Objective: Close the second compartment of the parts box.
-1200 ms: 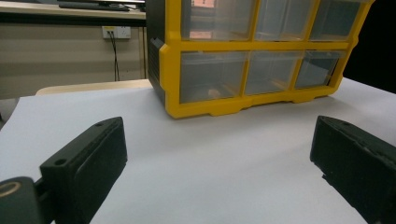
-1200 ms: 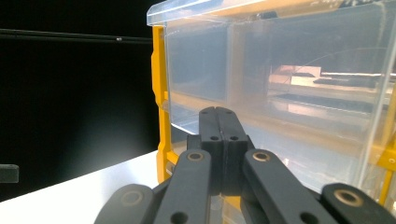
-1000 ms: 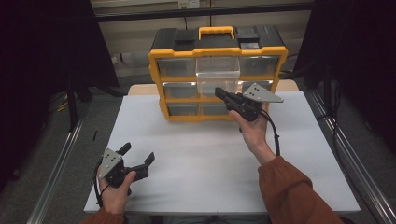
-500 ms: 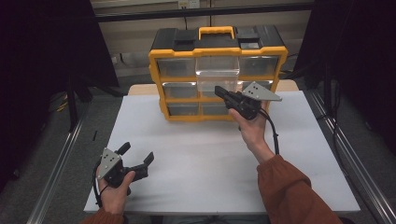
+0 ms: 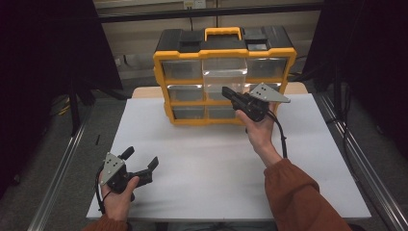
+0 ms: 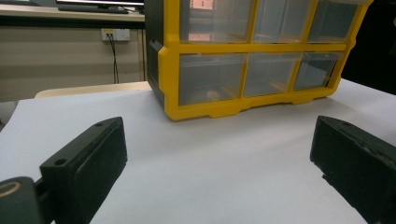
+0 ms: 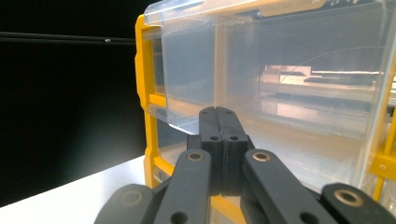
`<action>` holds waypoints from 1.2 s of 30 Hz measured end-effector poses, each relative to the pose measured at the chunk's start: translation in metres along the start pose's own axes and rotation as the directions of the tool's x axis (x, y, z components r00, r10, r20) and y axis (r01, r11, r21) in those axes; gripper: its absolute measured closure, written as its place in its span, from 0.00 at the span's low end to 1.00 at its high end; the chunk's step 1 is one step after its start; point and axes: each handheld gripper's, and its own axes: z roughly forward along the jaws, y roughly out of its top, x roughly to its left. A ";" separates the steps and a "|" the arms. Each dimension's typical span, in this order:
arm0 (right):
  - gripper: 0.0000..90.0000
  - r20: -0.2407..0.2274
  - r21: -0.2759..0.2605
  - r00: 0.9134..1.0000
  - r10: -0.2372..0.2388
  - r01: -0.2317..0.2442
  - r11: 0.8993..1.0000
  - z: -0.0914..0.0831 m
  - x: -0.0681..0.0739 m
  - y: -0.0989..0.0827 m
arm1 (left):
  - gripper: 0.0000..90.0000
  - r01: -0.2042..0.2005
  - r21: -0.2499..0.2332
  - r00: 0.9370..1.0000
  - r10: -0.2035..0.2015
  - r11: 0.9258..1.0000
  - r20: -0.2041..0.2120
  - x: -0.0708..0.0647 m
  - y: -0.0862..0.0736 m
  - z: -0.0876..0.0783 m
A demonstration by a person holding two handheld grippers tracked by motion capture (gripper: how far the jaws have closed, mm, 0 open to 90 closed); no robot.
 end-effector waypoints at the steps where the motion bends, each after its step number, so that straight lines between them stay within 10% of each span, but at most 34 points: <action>1: 1.00 0.002 -0.005 1.000 -0.002 0.002 1.000 0.000 0.000 0.000 | 0.04 -0.001 0.002 1.000 0.001 1.000 0.000 0.000 0.000 0.000; 36: 1.00 0.027 0.001 1.000 0.000 0.000 1.000 0.010 -0.008 0.000 | 0.04 -0.010 0.012 1.000 0.010 1.000 -0.003 0.001 0.000 -0.001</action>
